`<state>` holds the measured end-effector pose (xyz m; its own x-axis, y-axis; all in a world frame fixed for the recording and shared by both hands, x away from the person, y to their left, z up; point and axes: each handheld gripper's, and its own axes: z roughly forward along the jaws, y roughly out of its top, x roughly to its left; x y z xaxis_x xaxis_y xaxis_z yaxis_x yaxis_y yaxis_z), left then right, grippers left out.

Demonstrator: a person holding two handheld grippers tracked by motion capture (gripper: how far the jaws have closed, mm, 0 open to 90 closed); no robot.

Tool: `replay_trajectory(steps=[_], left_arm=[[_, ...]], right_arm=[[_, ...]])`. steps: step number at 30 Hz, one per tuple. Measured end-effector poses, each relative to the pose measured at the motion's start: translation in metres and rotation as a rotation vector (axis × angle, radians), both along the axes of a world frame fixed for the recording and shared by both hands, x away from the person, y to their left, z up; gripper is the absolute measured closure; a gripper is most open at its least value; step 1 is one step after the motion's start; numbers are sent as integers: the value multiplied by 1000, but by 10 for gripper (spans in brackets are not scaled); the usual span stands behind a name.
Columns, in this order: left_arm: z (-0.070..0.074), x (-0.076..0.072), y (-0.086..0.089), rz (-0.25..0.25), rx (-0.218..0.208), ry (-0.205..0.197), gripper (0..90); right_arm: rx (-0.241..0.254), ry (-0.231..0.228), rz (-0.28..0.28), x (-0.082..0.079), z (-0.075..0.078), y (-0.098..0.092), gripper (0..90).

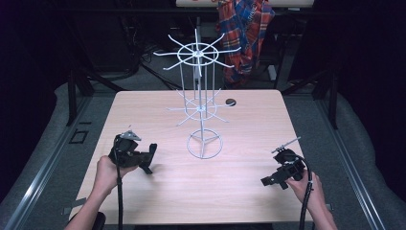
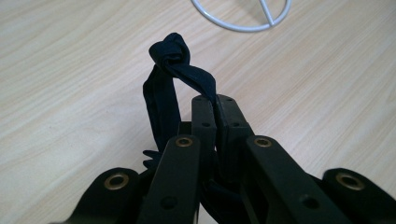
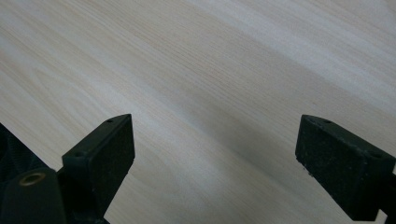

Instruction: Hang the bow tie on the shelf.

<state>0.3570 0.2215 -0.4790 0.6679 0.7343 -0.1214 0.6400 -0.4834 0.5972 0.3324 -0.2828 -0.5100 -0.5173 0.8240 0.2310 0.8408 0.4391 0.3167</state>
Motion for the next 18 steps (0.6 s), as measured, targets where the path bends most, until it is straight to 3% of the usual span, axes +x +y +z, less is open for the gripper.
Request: replay_trajectory(steps=[4,5,6,8,13,14,16,18], left_arm=[[4,1,1,7,-11,-9,873],[5,1,1,9,-16,-14,874],[8,2,1,13,-25,-20,873],[9,2,1,13,-29,-23,874],[14,4,1,17,-40,-38,874],[15,5,1,14,-44,-41,874],[16,5,0,19,-50,-50,874],[18,5,0,18,-54,-50,874]], right_arm=[[-2,4,2,0,0,-1,115],[17,-23,-41,-2,-3,1,115],[-28,1,10,1,0,-2,115],[-32,7,17,1,1,-2,115],[-12,2,1,0,0,-1,115],[-1,-14,-27,-1,-1,0,115],[-22,-1,1,0,0,-2,114],[-28,-3,-7,0,0,-1,114]])
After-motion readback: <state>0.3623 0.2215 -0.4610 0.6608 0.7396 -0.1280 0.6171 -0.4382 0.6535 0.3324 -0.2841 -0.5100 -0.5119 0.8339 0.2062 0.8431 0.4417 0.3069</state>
